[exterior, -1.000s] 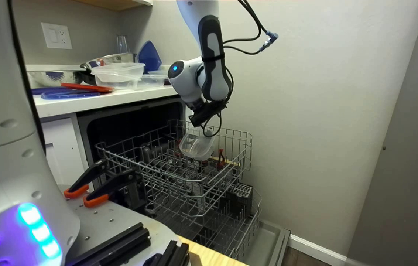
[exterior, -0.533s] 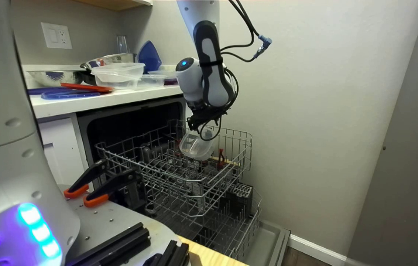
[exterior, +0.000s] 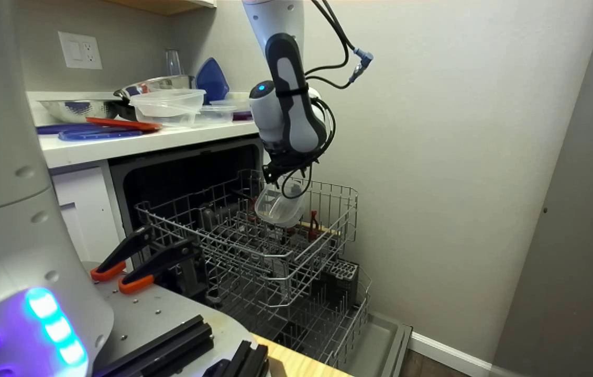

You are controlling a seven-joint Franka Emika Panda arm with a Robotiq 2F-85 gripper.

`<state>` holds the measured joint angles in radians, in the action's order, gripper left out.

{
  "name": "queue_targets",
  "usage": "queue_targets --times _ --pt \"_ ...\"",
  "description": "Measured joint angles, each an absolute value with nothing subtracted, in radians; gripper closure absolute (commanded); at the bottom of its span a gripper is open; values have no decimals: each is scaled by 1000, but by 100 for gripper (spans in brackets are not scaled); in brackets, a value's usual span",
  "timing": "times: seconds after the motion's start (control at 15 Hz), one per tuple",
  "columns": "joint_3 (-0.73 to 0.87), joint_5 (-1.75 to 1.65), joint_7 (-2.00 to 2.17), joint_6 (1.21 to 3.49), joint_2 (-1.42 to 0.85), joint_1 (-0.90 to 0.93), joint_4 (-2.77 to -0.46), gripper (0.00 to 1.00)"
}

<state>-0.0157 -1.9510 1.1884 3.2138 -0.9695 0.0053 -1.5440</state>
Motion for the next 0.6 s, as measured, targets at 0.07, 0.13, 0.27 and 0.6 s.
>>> queue_targets --times 0.07,0.13,0.27,0.6 --pt "-19 -1906 1117 3214 -969 5 -1547 0" --pt "-21 -1877 1068 3214 -970 5 -1550 0" --pt "-23 -1869 1046 3214 -970 4 -1550 0" --pt "-23 -1869 1045 3214 -970 4 -1550 0"
